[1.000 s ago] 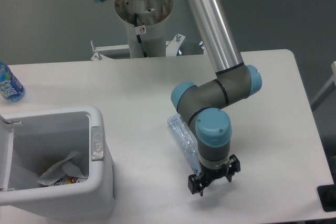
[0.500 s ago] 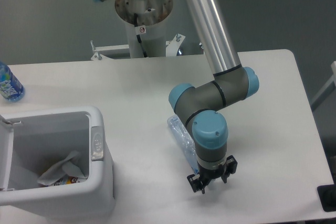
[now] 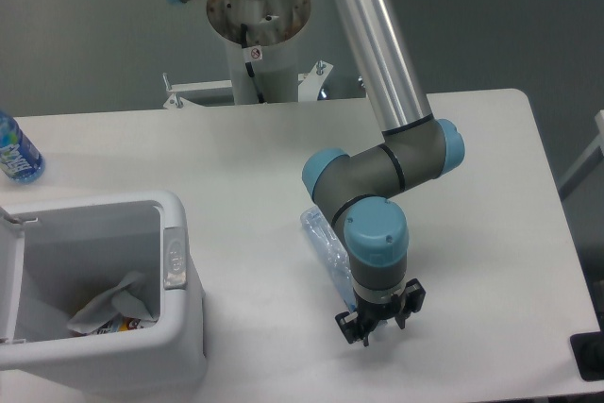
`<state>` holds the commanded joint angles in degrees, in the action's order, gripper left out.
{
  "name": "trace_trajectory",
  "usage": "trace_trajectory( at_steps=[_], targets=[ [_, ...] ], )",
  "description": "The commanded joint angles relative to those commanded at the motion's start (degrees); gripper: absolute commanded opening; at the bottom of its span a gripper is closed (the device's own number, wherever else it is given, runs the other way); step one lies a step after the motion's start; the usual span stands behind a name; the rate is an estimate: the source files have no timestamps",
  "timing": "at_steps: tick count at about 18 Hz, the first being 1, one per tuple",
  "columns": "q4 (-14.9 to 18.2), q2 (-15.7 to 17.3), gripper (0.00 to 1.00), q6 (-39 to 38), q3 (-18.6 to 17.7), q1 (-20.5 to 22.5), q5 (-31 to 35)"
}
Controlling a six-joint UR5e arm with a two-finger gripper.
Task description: Place the trash in the trash can
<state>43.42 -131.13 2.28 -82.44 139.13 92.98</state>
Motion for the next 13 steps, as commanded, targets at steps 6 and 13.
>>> trace_trajectory(
  at_steps=[6,13],
  targets=[
    [0.0,0.09,0.59,0.97,-0.09,-0.09,0.71],
    [0.09,0.17,0.59,1.06,0.0,-0.09,0.71]
  ],
)
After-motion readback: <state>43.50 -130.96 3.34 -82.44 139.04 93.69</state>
